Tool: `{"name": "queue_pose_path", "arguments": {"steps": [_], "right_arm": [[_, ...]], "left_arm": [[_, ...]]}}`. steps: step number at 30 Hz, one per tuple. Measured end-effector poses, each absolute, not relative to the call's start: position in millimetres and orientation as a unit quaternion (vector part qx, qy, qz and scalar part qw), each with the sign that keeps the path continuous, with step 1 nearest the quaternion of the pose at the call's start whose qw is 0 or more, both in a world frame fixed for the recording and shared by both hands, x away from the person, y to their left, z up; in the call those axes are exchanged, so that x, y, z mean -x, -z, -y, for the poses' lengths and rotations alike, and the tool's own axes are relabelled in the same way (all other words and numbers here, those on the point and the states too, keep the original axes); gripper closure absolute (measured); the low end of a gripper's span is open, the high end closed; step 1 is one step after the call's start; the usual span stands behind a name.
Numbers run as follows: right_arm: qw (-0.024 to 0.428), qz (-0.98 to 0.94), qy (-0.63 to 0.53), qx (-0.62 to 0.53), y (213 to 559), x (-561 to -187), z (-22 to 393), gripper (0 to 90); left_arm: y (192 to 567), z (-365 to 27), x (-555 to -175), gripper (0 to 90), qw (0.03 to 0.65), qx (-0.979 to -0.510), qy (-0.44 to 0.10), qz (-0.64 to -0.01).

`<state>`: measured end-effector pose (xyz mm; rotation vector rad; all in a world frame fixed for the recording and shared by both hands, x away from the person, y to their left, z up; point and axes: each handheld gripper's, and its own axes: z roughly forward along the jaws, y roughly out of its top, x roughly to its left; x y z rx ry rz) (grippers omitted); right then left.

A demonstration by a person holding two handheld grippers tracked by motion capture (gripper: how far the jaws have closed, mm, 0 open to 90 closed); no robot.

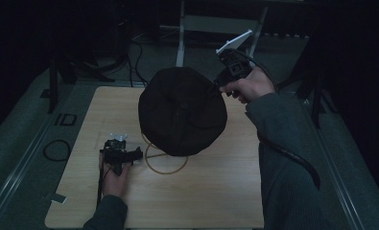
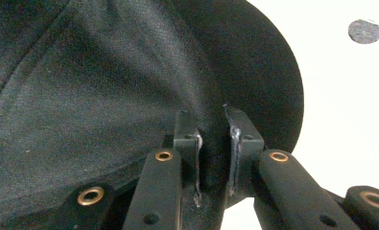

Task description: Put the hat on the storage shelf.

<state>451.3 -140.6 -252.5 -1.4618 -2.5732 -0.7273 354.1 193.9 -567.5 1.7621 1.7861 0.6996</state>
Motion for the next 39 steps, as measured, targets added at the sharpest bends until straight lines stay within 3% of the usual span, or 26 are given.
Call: {"name": "queue_pose_path", "arguments": {"steps": [39], "right_arm": [[0.026,0.859,0.187,0.475,288,-459,88,75.5]], "left_arm": [[567,-194,-354,1.2,0.265,-0.652,-0.259,-0.661]]}}
